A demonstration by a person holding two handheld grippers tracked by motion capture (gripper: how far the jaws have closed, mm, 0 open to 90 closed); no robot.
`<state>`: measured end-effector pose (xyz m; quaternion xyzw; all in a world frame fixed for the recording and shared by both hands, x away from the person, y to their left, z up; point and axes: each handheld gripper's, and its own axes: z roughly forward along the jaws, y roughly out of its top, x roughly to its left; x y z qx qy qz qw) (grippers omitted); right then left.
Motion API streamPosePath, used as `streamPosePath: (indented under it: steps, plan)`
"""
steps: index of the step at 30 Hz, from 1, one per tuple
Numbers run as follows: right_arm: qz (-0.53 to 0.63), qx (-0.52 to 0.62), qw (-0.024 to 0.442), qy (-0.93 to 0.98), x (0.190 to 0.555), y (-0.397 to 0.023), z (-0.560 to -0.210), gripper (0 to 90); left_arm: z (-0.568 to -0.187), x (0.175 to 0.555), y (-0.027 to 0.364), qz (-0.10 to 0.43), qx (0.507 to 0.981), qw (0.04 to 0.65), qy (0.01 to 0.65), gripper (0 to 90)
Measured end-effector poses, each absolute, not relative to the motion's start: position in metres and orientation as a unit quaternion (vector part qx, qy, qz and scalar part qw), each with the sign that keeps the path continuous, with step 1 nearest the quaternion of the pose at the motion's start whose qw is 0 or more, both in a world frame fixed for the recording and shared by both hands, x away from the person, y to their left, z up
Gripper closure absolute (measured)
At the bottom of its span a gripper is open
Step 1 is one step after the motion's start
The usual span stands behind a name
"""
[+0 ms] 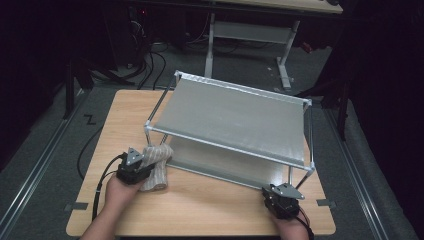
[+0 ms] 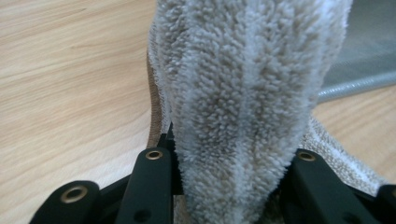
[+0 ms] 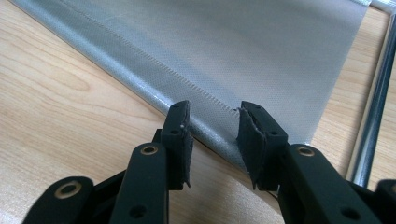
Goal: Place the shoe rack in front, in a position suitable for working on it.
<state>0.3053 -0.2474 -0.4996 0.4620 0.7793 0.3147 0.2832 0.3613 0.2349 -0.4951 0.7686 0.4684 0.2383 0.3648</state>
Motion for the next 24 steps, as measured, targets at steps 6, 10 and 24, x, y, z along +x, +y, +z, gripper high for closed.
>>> streamPosePath:
  steps: [6, 10, 24]
  plan:
    - [0.316, 0.466, 0.278, 0.778, 0.305, -0.248, -0.499, 64.5, -0.497, 0.33, 0.263, 0.251, 0.757, 0.371, 0.475, 64.9]
    - [0.316, 0.468, 0.277, 0.777, 0.305, -0.248, -0.499, 64.4, -0.498, 0.314, 0.288, 0.271, 0.74, 0.358, 0.501, 64.4]
    - [0.307, 0.489, 0.286, 0.765, 0.305, -0.266, -0.497, 62.4, -0.484, 0.299, 0.279, 0.262, 0.742, 0.386, 0.482, 37.9]
